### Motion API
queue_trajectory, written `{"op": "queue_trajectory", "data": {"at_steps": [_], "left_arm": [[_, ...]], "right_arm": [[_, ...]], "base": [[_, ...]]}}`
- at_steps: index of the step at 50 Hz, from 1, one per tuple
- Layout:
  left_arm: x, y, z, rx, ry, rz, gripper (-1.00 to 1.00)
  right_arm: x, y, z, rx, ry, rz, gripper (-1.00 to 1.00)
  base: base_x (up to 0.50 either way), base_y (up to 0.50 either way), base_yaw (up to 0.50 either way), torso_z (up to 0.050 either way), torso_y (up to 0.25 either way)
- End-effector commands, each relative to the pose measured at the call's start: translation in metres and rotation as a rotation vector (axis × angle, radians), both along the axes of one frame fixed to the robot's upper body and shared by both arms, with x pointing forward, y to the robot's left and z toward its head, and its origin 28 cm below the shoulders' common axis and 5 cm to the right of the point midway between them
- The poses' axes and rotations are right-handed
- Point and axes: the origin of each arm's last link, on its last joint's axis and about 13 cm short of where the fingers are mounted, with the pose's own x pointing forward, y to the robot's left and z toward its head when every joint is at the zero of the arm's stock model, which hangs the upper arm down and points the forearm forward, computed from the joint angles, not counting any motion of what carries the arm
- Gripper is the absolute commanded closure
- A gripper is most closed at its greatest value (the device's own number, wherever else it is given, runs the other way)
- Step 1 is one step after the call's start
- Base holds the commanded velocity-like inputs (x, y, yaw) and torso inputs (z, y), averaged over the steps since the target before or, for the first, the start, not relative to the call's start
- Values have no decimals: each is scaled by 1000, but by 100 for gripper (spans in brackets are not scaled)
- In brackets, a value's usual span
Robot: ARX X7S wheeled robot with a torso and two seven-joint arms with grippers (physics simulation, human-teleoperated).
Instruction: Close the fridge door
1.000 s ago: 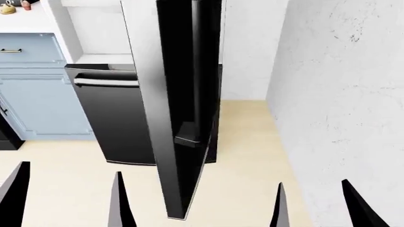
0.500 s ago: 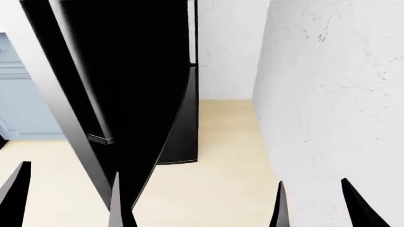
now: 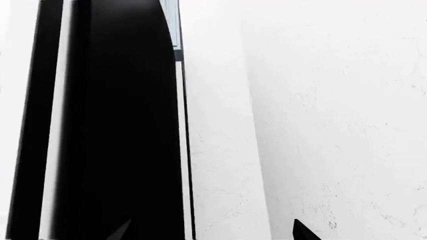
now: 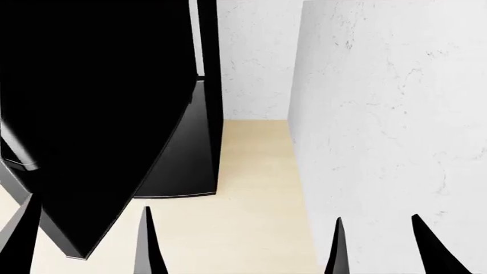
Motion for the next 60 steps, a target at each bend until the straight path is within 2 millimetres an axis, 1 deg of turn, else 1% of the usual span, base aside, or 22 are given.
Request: {"op": "queue_trajectory", "data": {"at_steps": [1, 7, 17, 23, 60], "left_arm": [[1, 0, 0, -2, 3, -3, -100], [0, 0, 0, -6, 0, -1, -100], [0, -1, 0, -8, 3, -3, -100], [1, -1, 0, -6, 8, -10, -100], [1, -2, -1, -6, 12, -11, -100]], "right_arm": [[1, 1, 0, -3, -2, 2, -100], [1, 1, 0, -10, -6, 1, -100], [2, 0, 1, 6, -17, -35, -100], [1, 0, 2, 14, -26, -24, -100], [1, 0, 2, 8, -36, 8, -100]], "base": [[-16, -359, 0, 0, 0], [-18, -269, 0, 0, 0], [-2, -5, 0, 0, 0], [14, 0, 0, 0, 0], [149, 0, 0, 0, 0]]}}
